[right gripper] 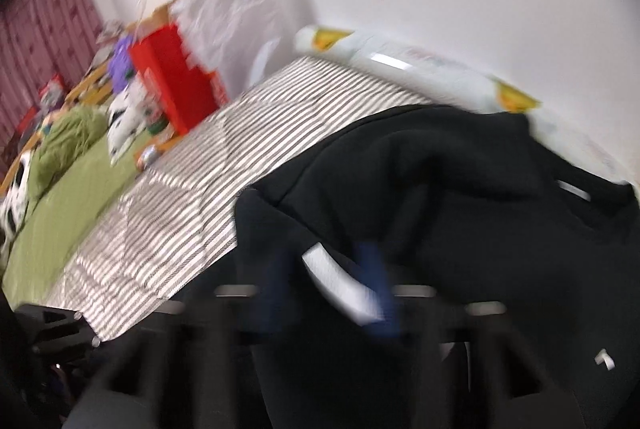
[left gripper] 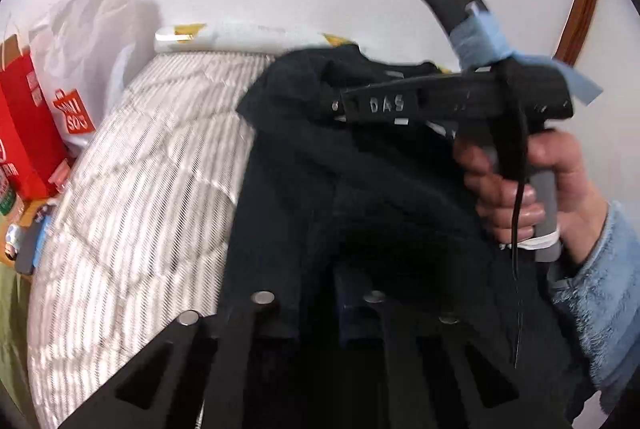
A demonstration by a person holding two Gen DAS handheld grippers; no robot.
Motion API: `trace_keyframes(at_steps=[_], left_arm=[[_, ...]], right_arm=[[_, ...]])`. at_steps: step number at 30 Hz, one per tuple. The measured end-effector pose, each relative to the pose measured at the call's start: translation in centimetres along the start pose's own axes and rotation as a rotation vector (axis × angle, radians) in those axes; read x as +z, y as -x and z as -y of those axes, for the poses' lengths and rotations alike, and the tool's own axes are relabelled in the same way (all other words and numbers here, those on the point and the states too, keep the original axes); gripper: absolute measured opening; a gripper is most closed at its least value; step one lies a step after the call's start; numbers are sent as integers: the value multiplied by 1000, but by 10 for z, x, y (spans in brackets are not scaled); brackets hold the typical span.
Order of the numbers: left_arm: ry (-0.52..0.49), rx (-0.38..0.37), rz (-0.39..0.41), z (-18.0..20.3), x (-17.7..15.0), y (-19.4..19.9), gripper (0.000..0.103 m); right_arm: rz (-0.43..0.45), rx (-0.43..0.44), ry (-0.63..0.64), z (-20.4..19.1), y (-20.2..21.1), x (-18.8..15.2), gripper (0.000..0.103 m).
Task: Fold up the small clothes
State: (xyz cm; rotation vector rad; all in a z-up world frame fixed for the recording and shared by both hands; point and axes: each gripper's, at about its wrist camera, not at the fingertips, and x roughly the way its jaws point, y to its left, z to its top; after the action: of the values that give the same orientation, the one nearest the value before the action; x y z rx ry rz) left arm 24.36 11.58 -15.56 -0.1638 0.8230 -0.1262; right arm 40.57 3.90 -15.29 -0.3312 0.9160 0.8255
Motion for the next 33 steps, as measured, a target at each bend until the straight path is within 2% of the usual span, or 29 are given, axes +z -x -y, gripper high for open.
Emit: trace_keyframes(at_steps=[3,5,8,11,13,18,21,23,24,25,28,30,33], left_arm=[[23,39,57,-17,3,13,9],[77,73,87,-39,6,22,9],[133,117,90,-64,7,25,9],[201,111,63,-87,6,22,9],[212,118,54,-90,1,21,9],[215,132,3,-89,-5,9,11],[216,154,-14,-89,-7,10,24],[218,161,-18,-91,-10,13,52],[215,158,-7,-90,-12,16,58],[206,151,12,-89,-13,20,61],[169,140,27,-82,-10,21,61],[155,141,32,-79,-5,17,61],[130,188,14,-75,1,5,59]], right_arm=[[91,-1,20,-2,9,9,8],[150,4,-26,9,20,17,7],[233,-21,-119,34,35,30,7],[232,-61,-182,57,30,43,7],[208,-71,-201,64,20,49,7],[146,-132,-175,55,-9,48,9],[104,-171,-170,54,-22,42,20],[69,-175,-192,58,-24,37,34],[67,-175,-206,61,-21,34,35],[76,-175,-218,62,-14,30,38],[118,-156,-211,63,5,20,54],[122,-156,-188,62,8,19,55],[106,-143,-161,58,1,25,54]])
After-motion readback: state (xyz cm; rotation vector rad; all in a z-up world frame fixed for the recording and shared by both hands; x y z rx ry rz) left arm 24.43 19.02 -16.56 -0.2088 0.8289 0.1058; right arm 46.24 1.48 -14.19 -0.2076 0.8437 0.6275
